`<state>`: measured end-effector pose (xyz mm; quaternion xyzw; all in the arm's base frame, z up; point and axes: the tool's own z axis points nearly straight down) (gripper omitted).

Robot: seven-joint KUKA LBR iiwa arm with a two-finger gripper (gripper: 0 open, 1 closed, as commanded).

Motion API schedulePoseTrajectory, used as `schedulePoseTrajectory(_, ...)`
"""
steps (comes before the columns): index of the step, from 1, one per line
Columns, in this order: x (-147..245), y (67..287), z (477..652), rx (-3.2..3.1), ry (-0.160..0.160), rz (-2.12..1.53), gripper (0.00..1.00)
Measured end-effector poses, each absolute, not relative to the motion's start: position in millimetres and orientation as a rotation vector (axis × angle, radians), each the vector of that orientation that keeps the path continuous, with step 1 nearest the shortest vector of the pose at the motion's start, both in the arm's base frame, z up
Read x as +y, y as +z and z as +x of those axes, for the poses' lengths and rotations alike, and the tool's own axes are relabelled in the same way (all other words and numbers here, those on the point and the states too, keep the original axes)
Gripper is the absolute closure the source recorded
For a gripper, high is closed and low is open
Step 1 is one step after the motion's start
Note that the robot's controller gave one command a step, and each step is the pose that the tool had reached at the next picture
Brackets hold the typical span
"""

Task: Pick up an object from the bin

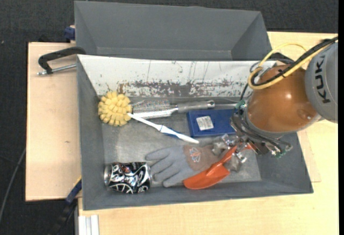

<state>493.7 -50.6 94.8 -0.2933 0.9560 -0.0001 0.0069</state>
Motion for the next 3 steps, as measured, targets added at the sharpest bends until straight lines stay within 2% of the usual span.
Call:
schedulePoseTrajectory(1, -50, 104, 491.8, 2.998, 0.006, -0.919, 1.0)
schedulePoseTrajectory(3, -50, 150, 493.1, 2.992, 0.002, -0.916, 1.0)
